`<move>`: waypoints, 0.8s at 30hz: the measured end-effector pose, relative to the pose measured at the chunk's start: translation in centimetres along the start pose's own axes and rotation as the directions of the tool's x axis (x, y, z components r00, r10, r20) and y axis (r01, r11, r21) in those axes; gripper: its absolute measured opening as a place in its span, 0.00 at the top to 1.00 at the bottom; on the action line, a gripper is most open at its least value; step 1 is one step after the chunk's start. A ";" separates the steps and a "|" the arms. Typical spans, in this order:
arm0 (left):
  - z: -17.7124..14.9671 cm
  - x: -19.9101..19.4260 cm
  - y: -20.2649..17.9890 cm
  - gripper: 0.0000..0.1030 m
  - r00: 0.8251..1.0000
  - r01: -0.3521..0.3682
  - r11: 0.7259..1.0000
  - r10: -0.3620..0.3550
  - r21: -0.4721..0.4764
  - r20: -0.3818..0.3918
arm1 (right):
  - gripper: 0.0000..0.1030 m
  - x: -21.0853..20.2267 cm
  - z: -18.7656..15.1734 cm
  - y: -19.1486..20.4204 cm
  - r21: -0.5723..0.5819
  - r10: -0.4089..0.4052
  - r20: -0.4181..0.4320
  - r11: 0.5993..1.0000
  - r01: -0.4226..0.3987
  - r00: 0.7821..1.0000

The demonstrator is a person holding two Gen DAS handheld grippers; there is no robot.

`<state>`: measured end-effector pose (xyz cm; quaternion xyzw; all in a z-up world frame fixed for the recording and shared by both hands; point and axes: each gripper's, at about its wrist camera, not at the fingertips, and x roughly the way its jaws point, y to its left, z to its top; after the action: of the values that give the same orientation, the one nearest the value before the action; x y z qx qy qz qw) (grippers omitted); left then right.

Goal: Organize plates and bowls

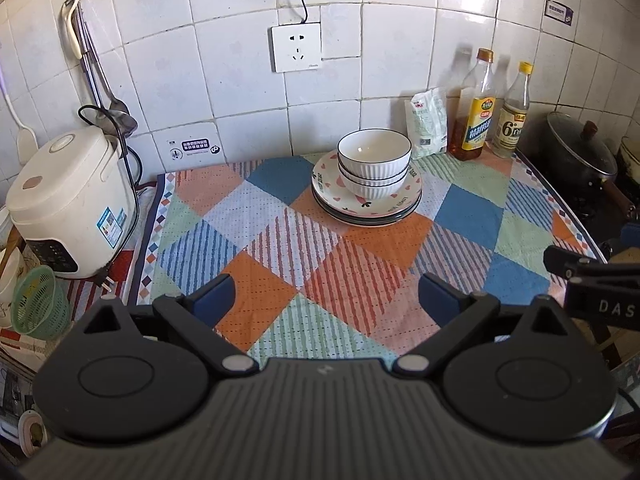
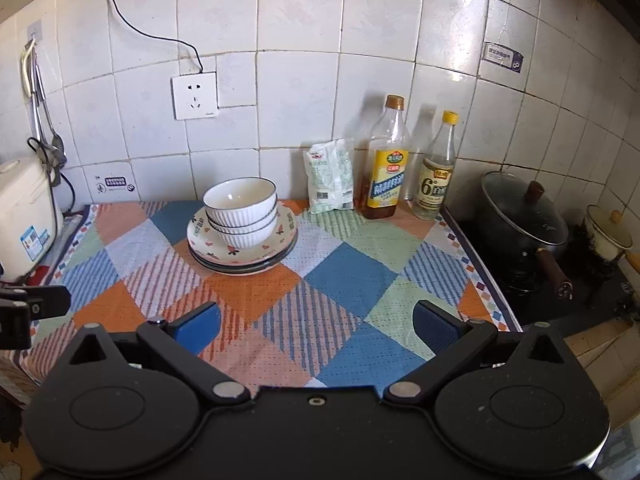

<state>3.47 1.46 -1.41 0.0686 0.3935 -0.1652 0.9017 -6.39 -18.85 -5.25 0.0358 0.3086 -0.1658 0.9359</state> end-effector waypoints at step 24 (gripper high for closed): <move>-2.0 0.0 -0.9 0.00 0.997 -0.048 0.997 0.052 -0.059 0.062 | 0.00 -1.6 -1.9 1.1 0.011 -0.001 0.051 1.000 0.000 0.999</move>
<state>1.79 1.14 -2.77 0.0469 0.3673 -0.1334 0.9193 -8.33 -17.06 -5.86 0.0365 0.2838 -0.1686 0.9432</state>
